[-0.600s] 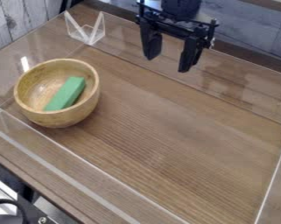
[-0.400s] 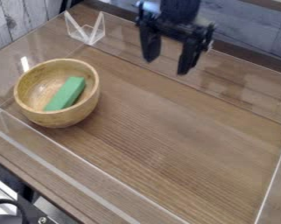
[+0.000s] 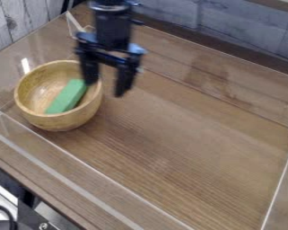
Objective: Move green object from inside the wooden bowl to the table next to it
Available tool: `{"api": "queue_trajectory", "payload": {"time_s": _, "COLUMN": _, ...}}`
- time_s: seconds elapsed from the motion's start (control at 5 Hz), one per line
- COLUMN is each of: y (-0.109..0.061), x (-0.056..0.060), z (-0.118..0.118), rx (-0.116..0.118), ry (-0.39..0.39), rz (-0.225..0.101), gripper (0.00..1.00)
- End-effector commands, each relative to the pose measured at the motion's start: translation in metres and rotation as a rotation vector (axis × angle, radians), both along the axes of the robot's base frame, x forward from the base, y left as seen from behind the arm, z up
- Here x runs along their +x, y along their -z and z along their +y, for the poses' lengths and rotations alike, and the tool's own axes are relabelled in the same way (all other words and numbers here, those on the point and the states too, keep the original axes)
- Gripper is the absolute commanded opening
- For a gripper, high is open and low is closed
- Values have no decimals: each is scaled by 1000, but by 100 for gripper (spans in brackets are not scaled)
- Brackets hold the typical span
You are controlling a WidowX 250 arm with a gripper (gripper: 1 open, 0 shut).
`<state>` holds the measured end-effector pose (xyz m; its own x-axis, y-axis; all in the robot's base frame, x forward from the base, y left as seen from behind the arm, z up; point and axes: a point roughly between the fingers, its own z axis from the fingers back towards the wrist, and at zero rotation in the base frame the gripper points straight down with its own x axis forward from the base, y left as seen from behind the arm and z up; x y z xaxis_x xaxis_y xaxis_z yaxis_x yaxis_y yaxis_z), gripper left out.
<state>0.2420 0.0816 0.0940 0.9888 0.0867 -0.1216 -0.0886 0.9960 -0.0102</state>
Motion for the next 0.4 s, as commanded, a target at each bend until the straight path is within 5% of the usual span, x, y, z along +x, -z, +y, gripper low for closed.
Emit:
{"api": "queue_trajectory", "payload": {"time_s": 0.0, "y": -9, "x": -4, "z": 33, "rx": 23, "ry": 4, "rz": -70, "gripper": 100}}
{"api": "queue_trajectory", "payload": {"time_s": 0.2, "y": -4, "x": -6, "z": 74, "rx": 21, "ry": -32, "rz": -78, "gripper": 100}}
